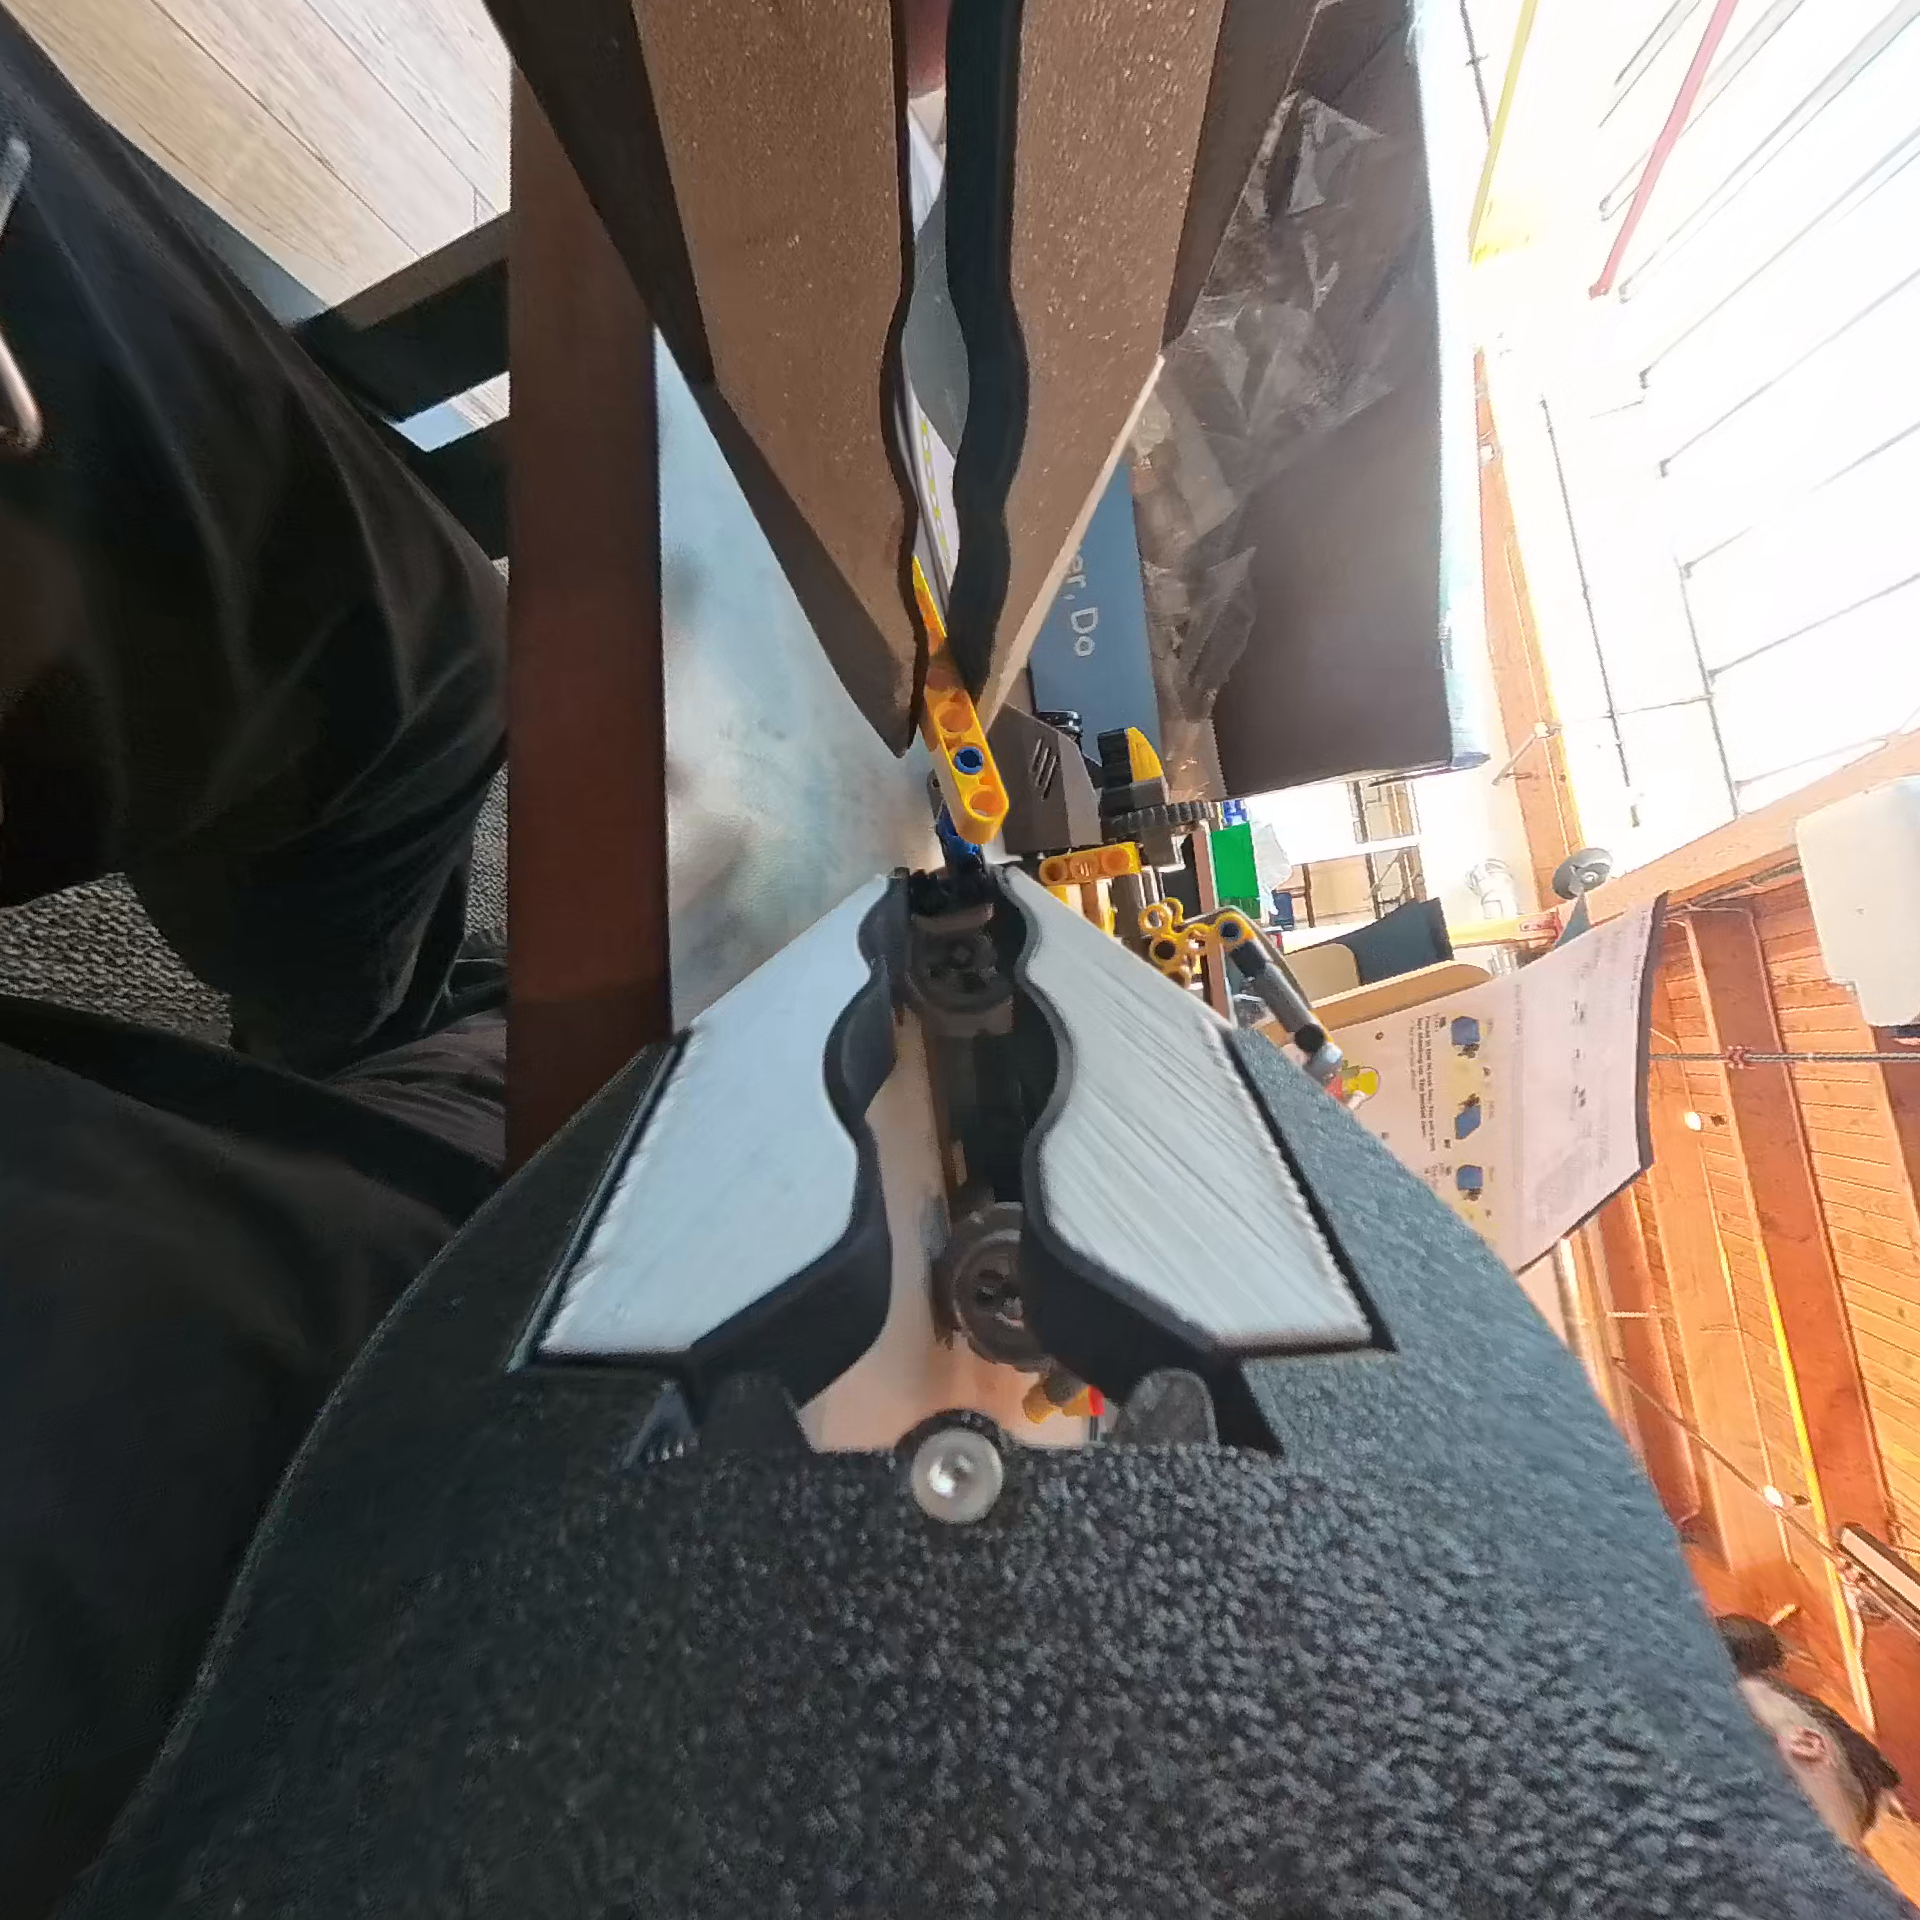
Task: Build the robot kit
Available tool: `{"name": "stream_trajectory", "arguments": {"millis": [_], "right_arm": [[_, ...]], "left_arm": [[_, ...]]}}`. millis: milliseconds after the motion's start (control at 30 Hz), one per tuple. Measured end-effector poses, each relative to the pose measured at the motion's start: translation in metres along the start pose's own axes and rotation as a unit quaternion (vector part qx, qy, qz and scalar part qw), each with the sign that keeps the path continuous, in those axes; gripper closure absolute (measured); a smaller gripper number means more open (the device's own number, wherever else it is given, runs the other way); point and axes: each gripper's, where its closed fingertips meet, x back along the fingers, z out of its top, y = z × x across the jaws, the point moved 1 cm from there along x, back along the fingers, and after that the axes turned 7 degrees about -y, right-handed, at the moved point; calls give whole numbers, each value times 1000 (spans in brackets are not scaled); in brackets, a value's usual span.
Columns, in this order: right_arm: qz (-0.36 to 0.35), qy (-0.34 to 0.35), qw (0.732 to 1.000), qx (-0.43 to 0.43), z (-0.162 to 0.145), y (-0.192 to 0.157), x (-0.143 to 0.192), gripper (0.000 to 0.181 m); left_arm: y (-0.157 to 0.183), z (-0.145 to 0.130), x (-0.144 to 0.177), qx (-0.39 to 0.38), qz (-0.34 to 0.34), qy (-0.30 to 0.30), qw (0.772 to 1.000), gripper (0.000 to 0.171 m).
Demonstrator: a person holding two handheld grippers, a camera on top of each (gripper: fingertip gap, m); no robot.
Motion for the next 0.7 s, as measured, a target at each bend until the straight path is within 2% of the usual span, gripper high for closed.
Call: {"name": "stream_trajectory", "arguments": {"millis": [700], "right_arm": [[15, 8, 1000, -11, -1, -4, 0, 166]], "left_arm": [[3, -4, -3, -11, -4, -2, 1000, 166]]}}
